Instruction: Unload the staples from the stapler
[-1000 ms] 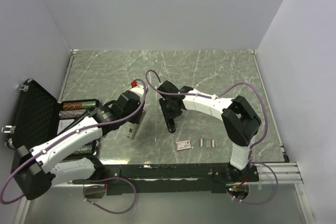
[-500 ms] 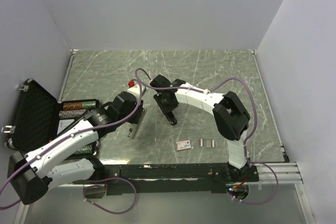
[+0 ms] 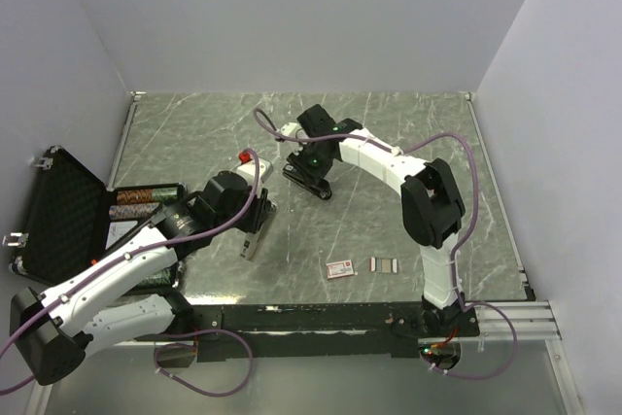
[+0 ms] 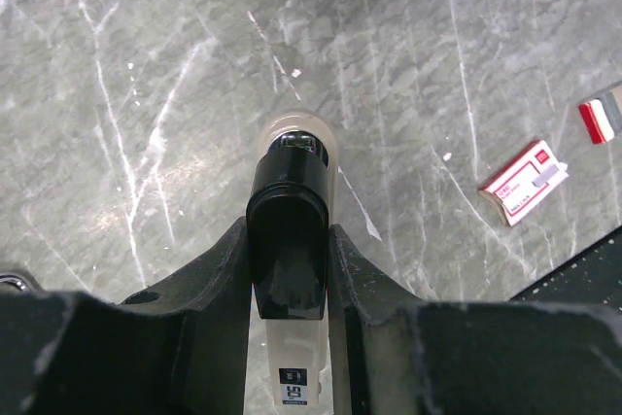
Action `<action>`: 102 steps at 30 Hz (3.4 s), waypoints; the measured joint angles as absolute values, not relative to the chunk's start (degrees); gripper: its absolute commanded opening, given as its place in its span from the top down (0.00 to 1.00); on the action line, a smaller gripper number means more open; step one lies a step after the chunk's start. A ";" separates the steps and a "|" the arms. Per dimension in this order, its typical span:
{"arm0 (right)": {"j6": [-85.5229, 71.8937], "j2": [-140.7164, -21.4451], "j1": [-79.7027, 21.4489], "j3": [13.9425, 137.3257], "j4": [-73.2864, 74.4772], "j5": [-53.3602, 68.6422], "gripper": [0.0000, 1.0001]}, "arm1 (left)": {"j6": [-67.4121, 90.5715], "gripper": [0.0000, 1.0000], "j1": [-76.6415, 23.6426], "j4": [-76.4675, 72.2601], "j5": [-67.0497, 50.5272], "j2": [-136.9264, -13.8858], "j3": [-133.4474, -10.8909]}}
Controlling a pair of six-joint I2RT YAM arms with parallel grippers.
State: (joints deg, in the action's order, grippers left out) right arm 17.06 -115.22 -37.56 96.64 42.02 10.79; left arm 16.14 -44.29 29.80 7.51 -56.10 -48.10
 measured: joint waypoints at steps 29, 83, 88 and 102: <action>61.01 -131.72 -33.82 121.49 55.55 26.46 0.84 | 15.68 0.99 -44.34 29.41 4.29 -56.14 -48.01; 53.56 -129.43 -34.15 119.35 40.01 27.49 0.00 | 15.70 0.99 -44.36 29.36 4.34 -56.97 -48.01; 49.23 -116.31 -34.68 108.64 34.76 25.21 0.00 | 15.57 0.99 -44.73 29.08 4.14 -56.93 -48.01; 4.64 -79.70 -35.05 80.82 20.67 11.33 0.00 | 10.96 0.99 -50.87 26.20 3.95 -68.29 -49.04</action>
